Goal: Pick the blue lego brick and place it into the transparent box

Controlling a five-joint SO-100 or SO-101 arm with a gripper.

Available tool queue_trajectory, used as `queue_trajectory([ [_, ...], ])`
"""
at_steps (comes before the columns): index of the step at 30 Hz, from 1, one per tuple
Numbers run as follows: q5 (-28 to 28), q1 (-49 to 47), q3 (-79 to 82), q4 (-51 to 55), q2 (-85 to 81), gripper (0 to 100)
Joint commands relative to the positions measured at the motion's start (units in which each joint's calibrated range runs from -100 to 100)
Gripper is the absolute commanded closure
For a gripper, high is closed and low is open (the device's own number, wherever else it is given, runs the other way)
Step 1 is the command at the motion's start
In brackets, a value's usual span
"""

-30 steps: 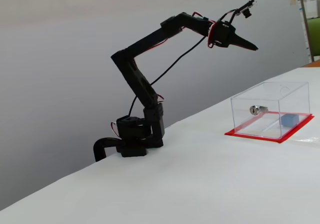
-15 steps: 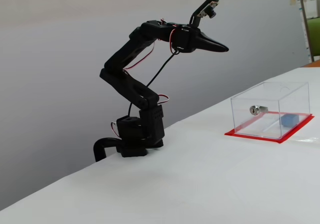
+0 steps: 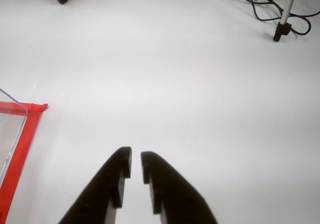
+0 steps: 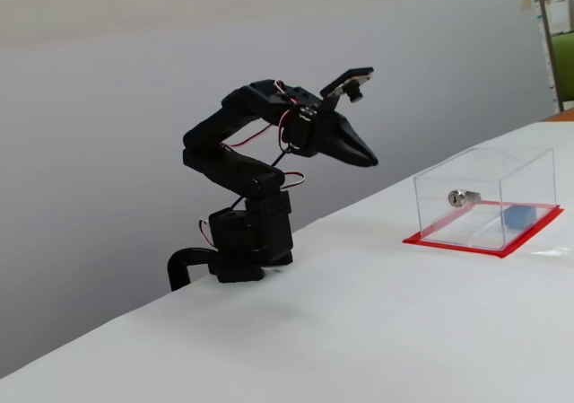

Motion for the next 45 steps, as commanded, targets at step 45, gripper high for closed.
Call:
queue_trajectory([
  [45, -4.3, 5.1, 43.7, -0.7, -30.6, 97],
])
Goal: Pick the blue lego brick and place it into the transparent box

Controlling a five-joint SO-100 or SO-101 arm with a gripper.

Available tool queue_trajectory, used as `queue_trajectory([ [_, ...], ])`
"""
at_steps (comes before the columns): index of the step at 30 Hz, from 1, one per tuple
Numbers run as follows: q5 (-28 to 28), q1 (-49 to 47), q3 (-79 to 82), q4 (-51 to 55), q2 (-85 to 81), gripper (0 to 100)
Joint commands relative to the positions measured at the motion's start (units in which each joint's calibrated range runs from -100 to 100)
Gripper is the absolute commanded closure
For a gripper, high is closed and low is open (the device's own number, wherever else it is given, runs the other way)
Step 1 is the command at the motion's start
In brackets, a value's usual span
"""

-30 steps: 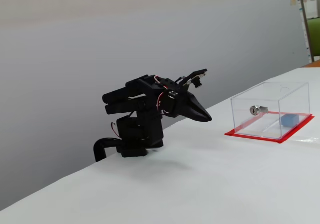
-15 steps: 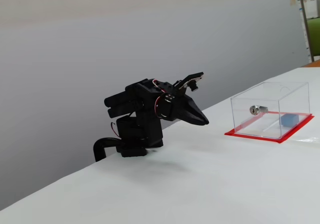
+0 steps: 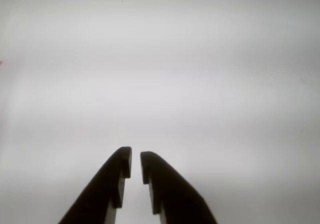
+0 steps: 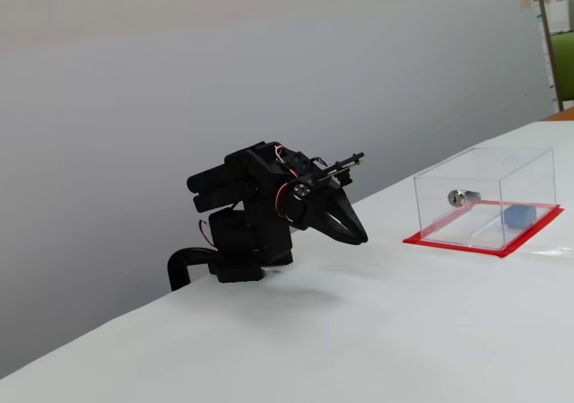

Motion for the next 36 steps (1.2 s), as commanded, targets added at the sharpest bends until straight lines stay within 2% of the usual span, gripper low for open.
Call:
queue_trajectory([
  [1, 0.1, 0.7, 0.9, 0.8, -0.8, 97],
  [4, 0.3, 0.8, 0.9, 3.3, -0.8, 98],
  [36, 1.2, 0.7, 0.8, 3.2, -0.6, 98],
])
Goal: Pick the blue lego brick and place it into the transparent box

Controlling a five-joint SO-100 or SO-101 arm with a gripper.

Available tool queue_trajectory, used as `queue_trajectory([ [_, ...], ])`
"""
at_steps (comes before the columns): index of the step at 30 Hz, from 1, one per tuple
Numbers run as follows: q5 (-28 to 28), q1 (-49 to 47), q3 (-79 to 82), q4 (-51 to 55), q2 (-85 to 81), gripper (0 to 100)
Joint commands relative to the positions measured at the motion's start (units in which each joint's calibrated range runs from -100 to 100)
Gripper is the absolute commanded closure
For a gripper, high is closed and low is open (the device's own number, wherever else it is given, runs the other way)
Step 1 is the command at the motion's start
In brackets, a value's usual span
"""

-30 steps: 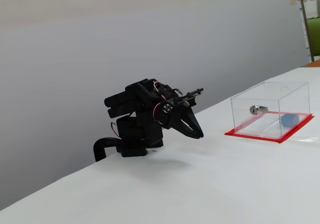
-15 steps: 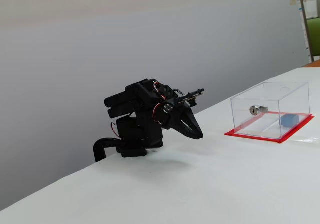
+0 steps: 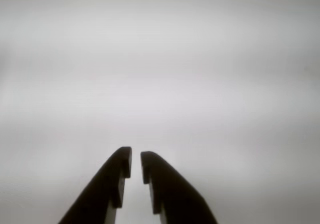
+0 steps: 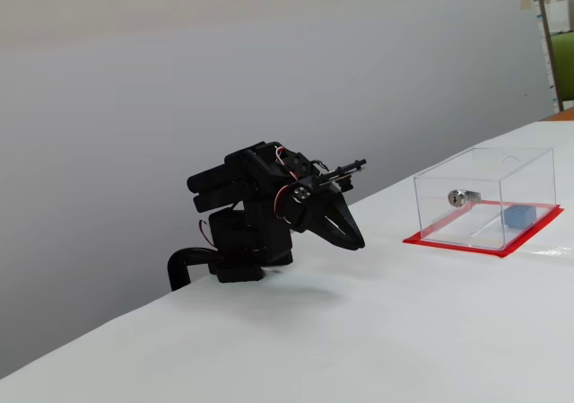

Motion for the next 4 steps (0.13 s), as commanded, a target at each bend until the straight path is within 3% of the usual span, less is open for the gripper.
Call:
queue_trajectory([
  [1, 0.2, 0.7, 0.8, 0.1, -0.6, 98],
  [4, 0.2, 0.7, 0.8, 0.1, -0.6, 98],
])
